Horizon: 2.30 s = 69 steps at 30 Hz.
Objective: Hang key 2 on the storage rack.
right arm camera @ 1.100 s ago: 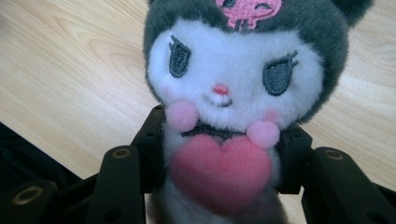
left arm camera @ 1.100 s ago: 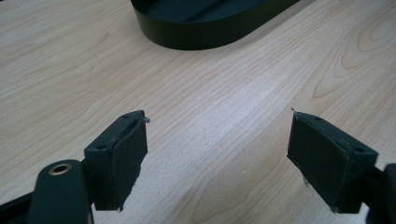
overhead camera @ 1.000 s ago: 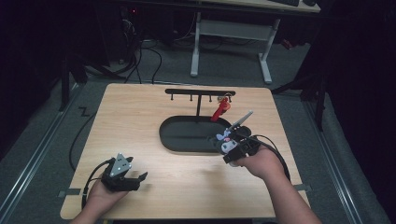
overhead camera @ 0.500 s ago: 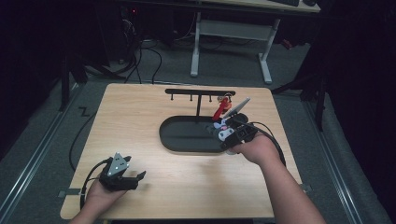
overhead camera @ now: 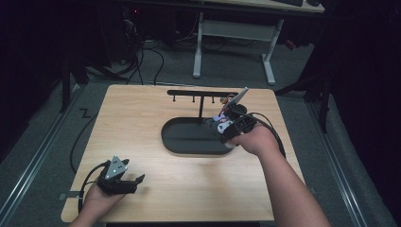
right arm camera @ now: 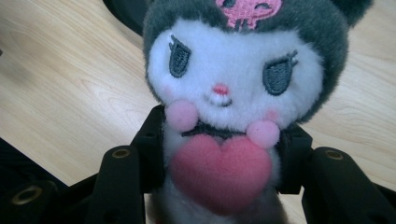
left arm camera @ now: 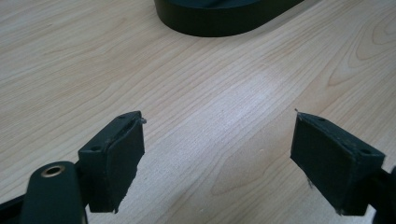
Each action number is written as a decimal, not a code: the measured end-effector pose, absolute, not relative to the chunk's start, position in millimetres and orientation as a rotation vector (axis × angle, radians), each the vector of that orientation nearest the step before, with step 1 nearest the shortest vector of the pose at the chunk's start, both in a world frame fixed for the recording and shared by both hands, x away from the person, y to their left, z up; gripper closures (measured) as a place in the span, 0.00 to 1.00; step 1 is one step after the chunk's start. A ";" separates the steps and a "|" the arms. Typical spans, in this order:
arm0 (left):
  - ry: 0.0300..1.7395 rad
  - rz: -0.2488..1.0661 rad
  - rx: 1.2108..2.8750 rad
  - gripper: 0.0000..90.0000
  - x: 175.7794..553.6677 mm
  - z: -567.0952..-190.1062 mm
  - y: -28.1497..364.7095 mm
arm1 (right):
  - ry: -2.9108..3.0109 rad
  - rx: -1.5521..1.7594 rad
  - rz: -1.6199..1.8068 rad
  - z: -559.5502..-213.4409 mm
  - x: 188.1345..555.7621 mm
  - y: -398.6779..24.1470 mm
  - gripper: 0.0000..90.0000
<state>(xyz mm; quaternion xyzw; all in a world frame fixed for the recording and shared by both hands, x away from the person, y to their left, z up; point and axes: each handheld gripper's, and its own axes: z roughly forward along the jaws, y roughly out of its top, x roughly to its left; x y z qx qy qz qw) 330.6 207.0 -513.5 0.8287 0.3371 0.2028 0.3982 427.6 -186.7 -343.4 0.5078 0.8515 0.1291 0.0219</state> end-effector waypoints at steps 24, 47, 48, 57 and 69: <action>0.868 0.519 2.084 0.20 329.3 -511.4 214.9 | 2.553 1.537 0.443 -300.8 466.3 -164.6 0.55; 0.850 0.519 2.119 0.22 326.3 -514.3 210.7 | 2.503 1.655 0.407 -380.8 475.2 -179.4 0.52; 0.850 0.521 2.125 0.22 326.2 -514.4 211.3 | 2.505 1.647 0.421 -385.4 477.6 -178.4 0.52; 0.858 0.522 2.118 0.22 325.2 -515.1 212.4 | 2.449 1.699 0.500 -405.6 485.5 -173.3 0.29; 0.829 0.511 2.131 0.22 323.2 -516.4 205.4 | 2.331 1.593 0.640 -421.7 423.5 -203.3 0.24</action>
